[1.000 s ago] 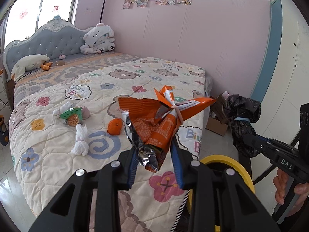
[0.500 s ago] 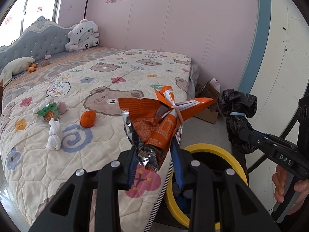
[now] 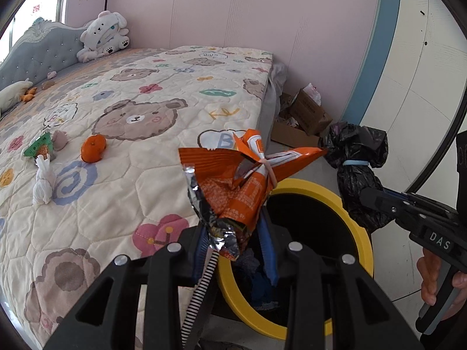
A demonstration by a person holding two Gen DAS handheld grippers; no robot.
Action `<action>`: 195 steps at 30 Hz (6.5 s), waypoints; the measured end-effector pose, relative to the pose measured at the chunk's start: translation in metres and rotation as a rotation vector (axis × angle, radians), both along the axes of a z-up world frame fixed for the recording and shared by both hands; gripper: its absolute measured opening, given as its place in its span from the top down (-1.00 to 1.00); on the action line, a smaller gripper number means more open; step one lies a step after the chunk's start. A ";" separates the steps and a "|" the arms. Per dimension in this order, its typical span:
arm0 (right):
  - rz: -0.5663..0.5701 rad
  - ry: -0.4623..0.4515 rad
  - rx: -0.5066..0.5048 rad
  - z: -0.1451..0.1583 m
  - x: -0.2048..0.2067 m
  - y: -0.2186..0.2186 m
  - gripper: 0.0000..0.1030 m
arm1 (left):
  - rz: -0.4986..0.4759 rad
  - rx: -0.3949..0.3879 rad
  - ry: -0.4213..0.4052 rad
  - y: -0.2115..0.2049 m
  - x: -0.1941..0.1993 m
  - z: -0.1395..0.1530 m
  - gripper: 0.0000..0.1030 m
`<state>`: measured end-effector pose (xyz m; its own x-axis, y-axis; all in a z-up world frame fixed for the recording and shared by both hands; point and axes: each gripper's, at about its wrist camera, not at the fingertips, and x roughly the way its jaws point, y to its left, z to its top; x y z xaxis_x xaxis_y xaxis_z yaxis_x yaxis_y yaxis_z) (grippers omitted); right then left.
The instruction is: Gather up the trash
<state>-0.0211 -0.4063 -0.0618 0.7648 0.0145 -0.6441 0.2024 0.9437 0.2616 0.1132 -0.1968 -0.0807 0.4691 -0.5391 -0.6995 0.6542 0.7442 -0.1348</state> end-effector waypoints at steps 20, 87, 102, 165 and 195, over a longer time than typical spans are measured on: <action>-0.013 0.062 0.060 -0.024 -0.001 -0.011 0.68 | -0.018 0.011 0.060 -0.007 -0.007 -0.019 0.34; 0.115 0.009 0.048 0.015 0.129 0.046 -0.38 | 0.322 -0.076 -0.072 0.140 0.085 0.025 -0.72; 0.232 0.032 0.040 0.012 0.218 0.112 -0.39 | 0.492 -0.069 -0.103 0.219 0.157 0.034 -0.73; 0.302 0.253 -0.156 -0.087 0.424 0.223 0.38 | 0.435 -0.126 0.064 0.264 0.398 -0.061 0.40; 0.345 0.043 -0.113 0.014 0.311 0.211 0.44 | 0.570 -0.207 -0.037 0.309 0.285 0.032 0.41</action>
<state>0.2898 -0.1954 -0.0482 0.6996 0.1940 -0.6877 -0.1243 0.9808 0.1502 0.3984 0.1118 -0.0489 0.7458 -0.3191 -0.5847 0.1672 0.9394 -0.2994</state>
